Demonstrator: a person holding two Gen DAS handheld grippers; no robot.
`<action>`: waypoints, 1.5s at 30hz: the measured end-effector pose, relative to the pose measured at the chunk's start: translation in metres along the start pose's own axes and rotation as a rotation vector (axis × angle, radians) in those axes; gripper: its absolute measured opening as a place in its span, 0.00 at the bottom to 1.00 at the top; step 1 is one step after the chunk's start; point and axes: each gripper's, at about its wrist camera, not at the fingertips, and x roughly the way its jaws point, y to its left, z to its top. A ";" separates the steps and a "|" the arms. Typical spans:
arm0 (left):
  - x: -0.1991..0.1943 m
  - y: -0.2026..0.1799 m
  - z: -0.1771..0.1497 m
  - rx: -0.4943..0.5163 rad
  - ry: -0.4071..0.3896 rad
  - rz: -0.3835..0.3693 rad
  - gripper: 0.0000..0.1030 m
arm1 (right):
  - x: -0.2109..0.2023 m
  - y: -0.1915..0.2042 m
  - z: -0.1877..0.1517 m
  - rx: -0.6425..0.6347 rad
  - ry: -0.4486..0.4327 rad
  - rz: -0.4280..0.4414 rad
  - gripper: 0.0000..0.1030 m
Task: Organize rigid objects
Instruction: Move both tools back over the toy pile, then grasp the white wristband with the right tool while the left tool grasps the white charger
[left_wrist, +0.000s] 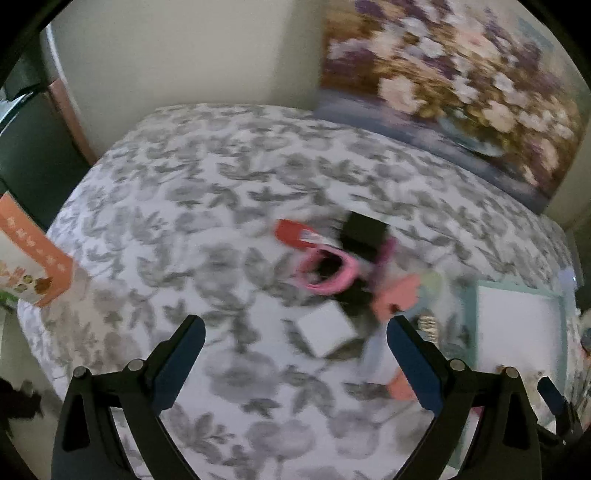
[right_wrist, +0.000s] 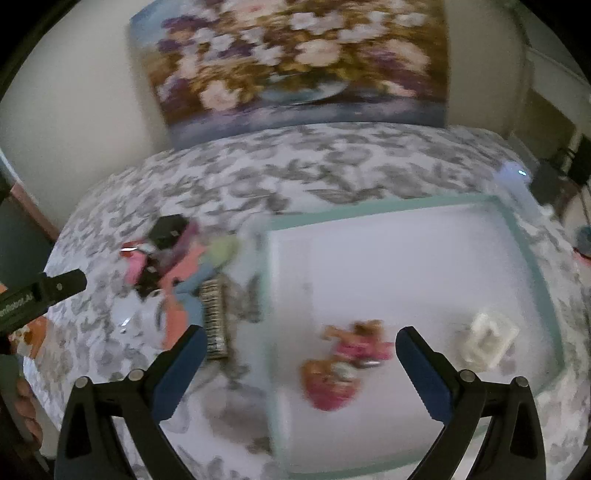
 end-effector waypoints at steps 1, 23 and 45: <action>0.001 0.006 0.001 -0.012 0.001 0.009 0.96 | 0.002 0.007 0.000 -0.010 0.002 0.008 1.00; 0.092 0.000 -0.011 -0.099 0.207 -0.192 0.96 | 0.058 0.079 -0.012 -0.155 0.099 0.015 1.00; 0.112 -0.019 -0.009 -0.064 0.231 -0.185 0.67 | 0.061 0.088 -0.013 -0.186 0.098 0.061 0.79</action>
